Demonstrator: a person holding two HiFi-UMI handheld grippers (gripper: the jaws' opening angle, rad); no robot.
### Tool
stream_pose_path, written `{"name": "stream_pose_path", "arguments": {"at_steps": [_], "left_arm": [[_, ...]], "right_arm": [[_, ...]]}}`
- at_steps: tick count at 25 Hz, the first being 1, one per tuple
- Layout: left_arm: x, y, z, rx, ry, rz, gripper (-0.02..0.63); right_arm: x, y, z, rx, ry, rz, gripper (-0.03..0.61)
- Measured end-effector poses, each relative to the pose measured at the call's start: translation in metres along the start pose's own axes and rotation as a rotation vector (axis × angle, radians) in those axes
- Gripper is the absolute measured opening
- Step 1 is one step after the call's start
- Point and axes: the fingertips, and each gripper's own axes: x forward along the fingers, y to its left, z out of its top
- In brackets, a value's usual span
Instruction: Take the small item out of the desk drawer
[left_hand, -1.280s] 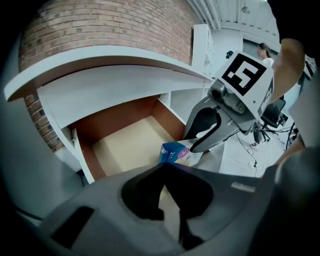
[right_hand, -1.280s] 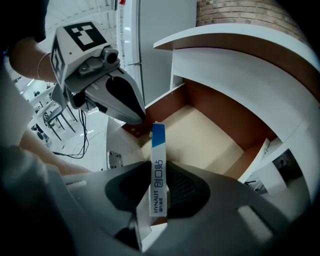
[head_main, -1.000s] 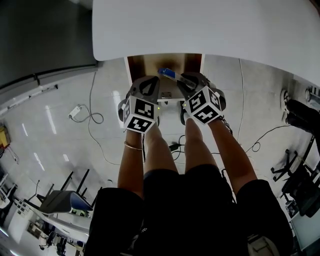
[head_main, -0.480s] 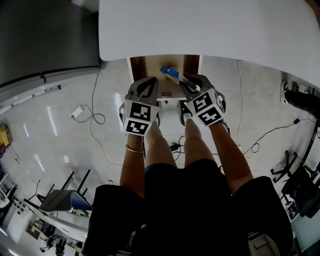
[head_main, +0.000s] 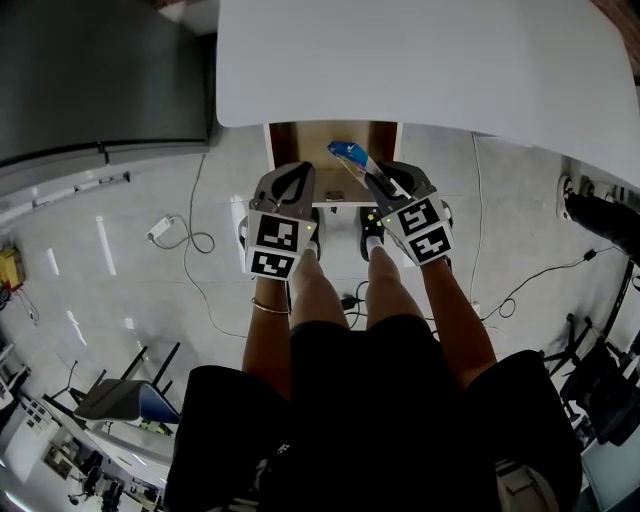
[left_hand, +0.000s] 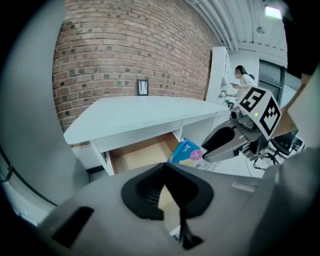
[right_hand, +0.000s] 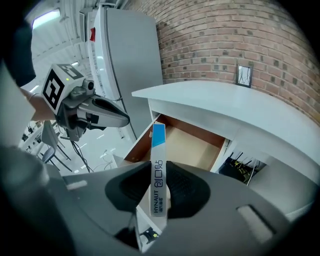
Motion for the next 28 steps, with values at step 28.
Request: {"name": "stream_pose_path", "arguments": {"at_steps": [28], "left_arm": [[-0.076, -0.014, 0.069, 0.035, -0.100, 0.032, -0.002]], "right_arm": [[-0.086, 0.002, 0.062, 0.029, -0.165, -0.014, 0.106]]}}
